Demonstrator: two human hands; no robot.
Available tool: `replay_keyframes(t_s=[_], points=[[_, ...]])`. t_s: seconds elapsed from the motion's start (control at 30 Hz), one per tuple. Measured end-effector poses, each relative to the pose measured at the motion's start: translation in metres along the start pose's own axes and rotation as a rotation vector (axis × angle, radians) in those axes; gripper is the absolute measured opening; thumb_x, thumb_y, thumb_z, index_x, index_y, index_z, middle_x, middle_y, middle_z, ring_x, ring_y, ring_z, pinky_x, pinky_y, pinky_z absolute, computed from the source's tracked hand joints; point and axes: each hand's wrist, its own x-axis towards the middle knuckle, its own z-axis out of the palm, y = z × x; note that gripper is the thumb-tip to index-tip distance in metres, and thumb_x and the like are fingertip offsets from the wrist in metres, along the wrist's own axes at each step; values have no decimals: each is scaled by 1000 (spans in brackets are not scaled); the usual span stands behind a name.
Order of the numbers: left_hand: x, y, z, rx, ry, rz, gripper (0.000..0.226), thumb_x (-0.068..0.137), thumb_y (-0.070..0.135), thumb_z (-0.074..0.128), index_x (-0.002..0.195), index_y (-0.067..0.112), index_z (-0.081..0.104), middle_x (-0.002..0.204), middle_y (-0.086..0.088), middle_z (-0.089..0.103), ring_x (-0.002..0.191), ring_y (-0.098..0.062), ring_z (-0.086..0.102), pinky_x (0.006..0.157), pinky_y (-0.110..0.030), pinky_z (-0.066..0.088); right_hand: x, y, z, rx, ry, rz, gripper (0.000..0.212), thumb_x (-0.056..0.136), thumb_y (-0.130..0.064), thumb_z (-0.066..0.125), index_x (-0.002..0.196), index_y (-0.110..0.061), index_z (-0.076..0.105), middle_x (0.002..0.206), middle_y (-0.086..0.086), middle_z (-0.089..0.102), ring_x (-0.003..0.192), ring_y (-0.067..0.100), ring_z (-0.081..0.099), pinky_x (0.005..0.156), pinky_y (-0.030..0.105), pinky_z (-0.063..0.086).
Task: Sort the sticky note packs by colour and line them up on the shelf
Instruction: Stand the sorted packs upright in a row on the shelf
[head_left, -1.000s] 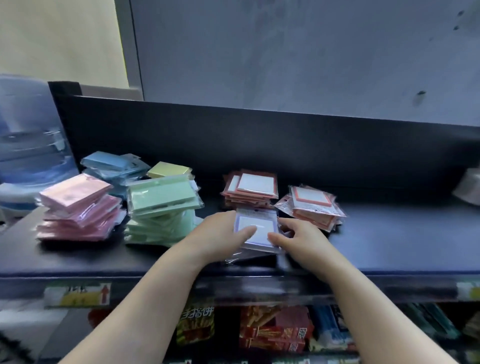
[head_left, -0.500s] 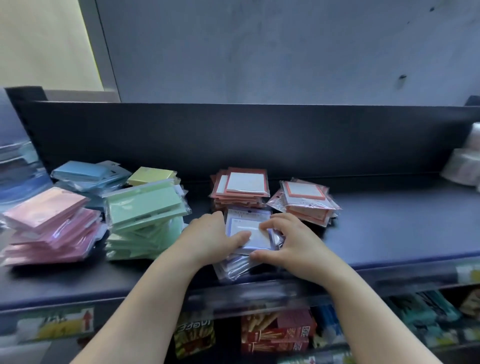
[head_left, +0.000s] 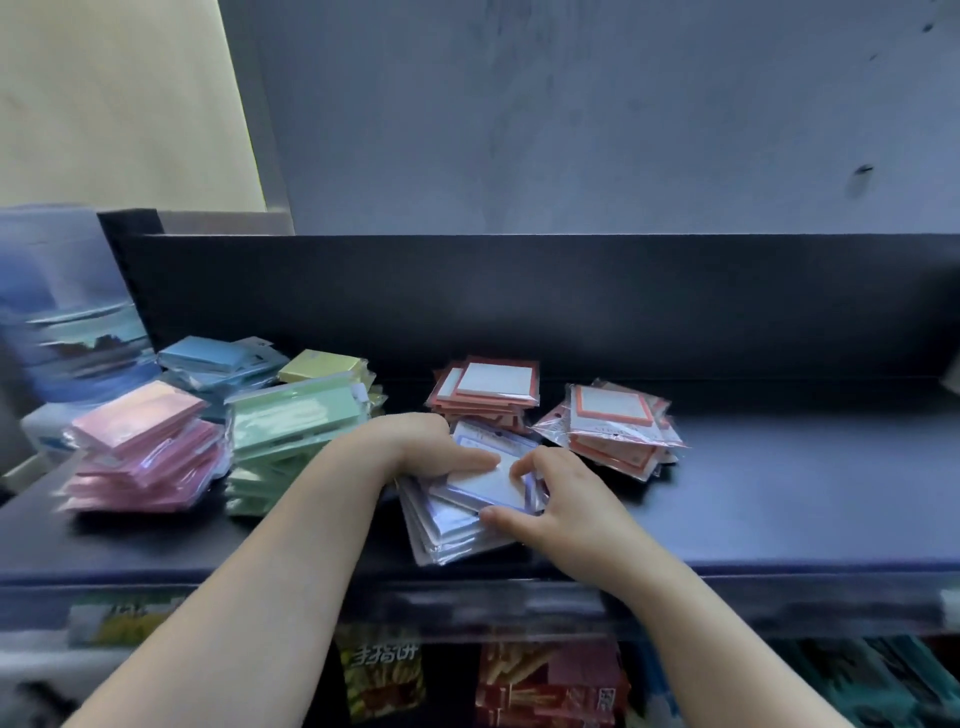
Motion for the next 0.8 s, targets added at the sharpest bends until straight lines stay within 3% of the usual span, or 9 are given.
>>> replay_keyframes(t_s=[0.13, 0.3, 0.4, 0.47, 0.53, 0.6, 0.7, 0.8], points=[[-6, 3, -8, -25, 36, -26, 55, 73, 72, 58, 72, 18, 58, 71, 4, 57, 69, -17, 55, 63, -27, 42, -1, 2, -8, 118, -17, 21, 48, 77, -62, 63, 112, -31, 55, 113, -12, 53, 97, 5, 51, 73, 19, 40], [-22, 2, -10, -119, -11, -40, 58, 71, 72, 61, 71, 14, 68, 72, 1, 67, 66, -17, 61, 65, -30, 49, -7, 6, -21, 282, -56, 22, 37, 85, -58, 56, 110, -33, 60, 91, -7, 69, 70, 5, 61, 73, 28, 50], [-35, 0, -11, -247, 6, -2, 63, 71, 68, 64, 81, 5, 72, 78, -5, 73, 70, -20, 66, 71, -35, 53, -8, 14, -23, 437, -32, 34, 58, 80, -54, 65, 131, -35, 45, 125, -15, 55, 104, 4, 58, 93, 28, 47], [-42, 2, -12, -380, 76, 51, 53, 74, 60, 67, 79, 7, 72, 75, -3, 73, 67, -18, 66, 66, -31, 50, -9, 16, -27, 622, 41, 68, 79, 72, -48, 76, 139, -38, 33, 133, -17, 44, 120, 7, 49, 104, 35, 42], [-46, 14, -11, -547, 155, 130, 42, 73, 54, 71, 80, 12, 74, 78, -1, 75, 70, -18, 70, 68, -32, 53, -10, 20, -34, 802, 135, 102, 89, 67, -41, 81, 140, -36, 30, 135, -12, 43, 122, 10, 48, 104, 39, 43], [-45, 33, -5, -736, 245, 217, 48, 64, 55, 70, 88, 14, 74, 87, -4, 75, 80, -22, 72, 75, -39, 56, -13, 25, -45, 1020, 150, 128, 79, 71, -32, 77, 137, -29, 33, 126, -5, 56, 109, 13, 59, 91, 37, 52], [-38, 75, 17, -1061, 383, 309, 51, 62, 49, 78, 97, 13, 67, 94, -7, 75, 90, -27, 71, 85, -51, 55, -21, 37, -70, 1286, 83, 137, 41, 87, -17, 62, 125, -15, 48, 95, 2, 73, 75, 15, 69, 63, 27, 54], [-32, 126, 44, -1251, 406, 416, 51, 70, 42, 74, 109, 13, 58, 103, -7, 73, 95, -24, 70, 85, -49, 55, -28, 63, -99, 1255, 90, 124, 27, 88, -12, 60, 116, -10, 58, 94, 4, 73, 74, 16, 70, 62, 27, 56]])
